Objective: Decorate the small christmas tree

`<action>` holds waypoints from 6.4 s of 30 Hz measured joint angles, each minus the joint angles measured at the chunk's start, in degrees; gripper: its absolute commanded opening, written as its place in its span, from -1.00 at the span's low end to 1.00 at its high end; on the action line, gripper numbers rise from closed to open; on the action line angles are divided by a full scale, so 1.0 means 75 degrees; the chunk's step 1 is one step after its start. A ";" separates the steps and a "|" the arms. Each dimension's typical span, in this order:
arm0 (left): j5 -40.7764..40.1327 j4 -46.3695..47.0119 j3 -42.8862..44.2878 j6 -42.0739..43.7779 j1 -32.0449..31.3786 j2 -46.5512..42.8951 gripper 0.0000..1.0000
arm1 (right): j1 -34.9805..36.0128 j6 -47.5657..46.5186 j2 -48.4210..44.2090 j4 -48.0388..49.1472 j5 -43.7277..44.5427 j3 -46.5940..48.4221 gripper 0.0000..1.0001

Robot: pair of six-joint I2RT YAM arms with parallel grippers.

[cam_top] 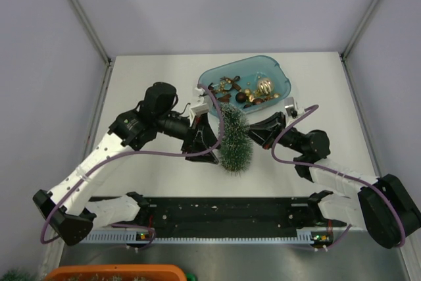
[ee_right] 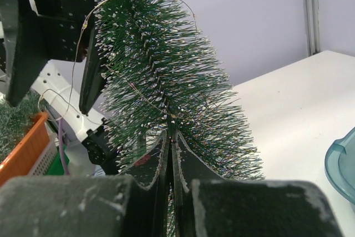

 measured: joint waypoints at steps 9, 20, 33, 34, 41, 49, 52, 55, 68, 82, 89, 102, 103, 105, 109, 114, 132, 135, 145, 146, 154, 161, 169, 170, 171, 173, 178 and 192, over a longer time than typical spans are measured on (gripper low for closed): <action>-0.0982 0.0364 -0.0659 -0.0242 -0.0221 -0.0175 -0.71 | -0.0015 0.0000 0.0000 -0.0003 0.0029 -0.0015 -1.00; -0.1320 0.0332 -0.0667 -0.0070 -0.0289 -0.0242 -1.00 | -0.0015 0.0003 0.0000 0.0003 0.0035 -0.0017 -1.00; -0.2888 -0.0388 -0.1856 0.2017 -0.0189 -0.1367 -1.00 | -0.0017 -0.0009 0.0000 0.0020 0.0149 -0.0070 -1.00; -0.3095 -0.0321 -0.1888 0.2017 -0.0149 -0.1381 -1.00 | -0.0017 -0.0009 0.0000 0.0041 0.0204 -0.0093 -1.00; -0.4304 0.0178 -0.2008 0.1550 -0.0067 -0.1457 -1.00 | -0.0044 -0.0003 0.0000 0.0050 0.0332 -0.0114 -1.00; -0.4249 0.0047 -0.1448 0.0571 0.0207 -0.1364 -1.00 | -0.0044 0.0012 0.0087 0.0044 0.0338 -0.0108 -1.00; -0.3972 0.0061 -0.1422 0.0358 0.0254 -0.1434 -1.00 | -0.0044 0.0047 0.0122 0.0052 0.0347 -0.0108 -1.00; -0.3751 0.0055 -0.1431 0.0329 0.0265 -0.1480 -1.00 | -0.0044 0.0061 0.0143 0.0058 0.0350 -0.0099 -1.00; -0.5336 0.0644 -0.3363 0.0530 0.0274 -0.2565 -1.00 | -0.0044 0.0452 0.0254 0.0105 0.0618 -0.0096 -1.00; -0.5968 0.1970 -0.3314 -0.0860 0.0431 -0.1454 -1.00 | -0.0047 0.1192 0.0149 -0.0160 -0.0070 0.0522 -1.00; -0.5869 0.2439 -0.3314 -0.1221 0.0915 -0.1029 -1.00 | 0.0085 0.1515 0.0152 -0.0192 -0.0874 0.0909 -1.00; -0.4517 0.3191 -0.2617 -0.1524 0.1294 -0.0134 -1.00 | 0.1364 0.1513 0.1137 -0.0187 -0.2055 0.1682 -1.00; -0.4398 0.3261 -0.2495 -0.1524 0.1300 -0.0064 -1.00 | 0.1478 0.1492 0.1253 -0.0181 -0.2139 0.1716 -1.00; -0.4185 0.3439 -0.2311 -0.1521 0.1309 0.0035 -1.00 | 0.1711 0.1425 0.1510 -0.0184 -0.2288 0.1781 -1.00; -0.3567 0.3745 -0.1973 -0.1408 0.1317 0.0256 -1.00 | 0.1947 0.1285 0.1906 -0.0154 -0.2471 0.1871 -1.00; -0.2815 0.3829 -0.1451 -0.0921 0.1317 0.0571 -1.00 | 0.1961 0.0866 0.2215 -0.0125 -0.2567 0.2177 -1.00; -0.3579 -0.0953 0.3005 0.6534 -0.0950 0.1134 -1.00 | 0.2171 -0.3573 0.1489 -0.4672 0.0309 0.3112 -1.00; -0.4095 -0.1719 0.2990 0.7402 -0.1352 0.1070 -1.00 | 0.2171 -0.3640 0.1378 -0.5065 0.0857 0.3150 -1.00; -0.5855 -0.2600 0.2410 0.9218 -0.2218 0.0216 -1.00 | 0.2171 -0.3564 0.1122 -0.5552 0.1848 0.3217 -1.00; -0.5945 -0.2509 0.2276 0.9189 -0.2244 0.0079 -1.00 | 0.2171 -0.3564 0.1040 -0.5563 0.1926 0.3203 -1.00; -0.6741 -0.1239 0.0175 0.7373 -0.2398 -0.1547 -1.00 | 0.2043 -0.3561 0.0093 -0.5362 0.2273 0.2833 -1.00; -0.7638 0.0332 -0.1125 0.5024 -0.2404 -0.2162 -1.00 | 0.1985 -0.3328 -0.0093 -0.4558 0.2276 0.2337 -1.00; -0.9463 0.1906 -0.2092 0.2786 -0.2110 -0.2212 -0.96 | 0.1830 -0.2591 -0.0093 -0.3348 0.2224 0.1428 -1.00; -0.9611 0.2025 -0.2116 0.2541 -0.1979 -0.2212 -0.95 | 0.1781 -0.2480 -0.0093 -0.3142 0.2194 0.1309 -1.00; -0.9734 0.2127 -0.2127 0.2291 -0.1824 -0.2215 -0.94 | 0.1731 -0.2363 -0.0093 -0.2929 0.2174 0.1195 -1.00; -0.9874 0.2229 -0.2130 0.1818 -0.1556 -0.2224 -0.92 | 0.1641 -0.2148 -0.0093 -0.2550 0.2107 0.1003 -1.00; -0.9742 0.2358 -0.2282 0.0542 -0.1078 -0.2334 -0.84 | 0.1594 -0.1807 -0.0085 -0.1766 0.1859 0.0702 -1.00; -0.8582 0.2629 -0.2672 -0.0947 -0.0810 -0.2343 0.00 | 0.1550 -0.1451 0.0280 -0.0551 0.1093 0.0487 -1.00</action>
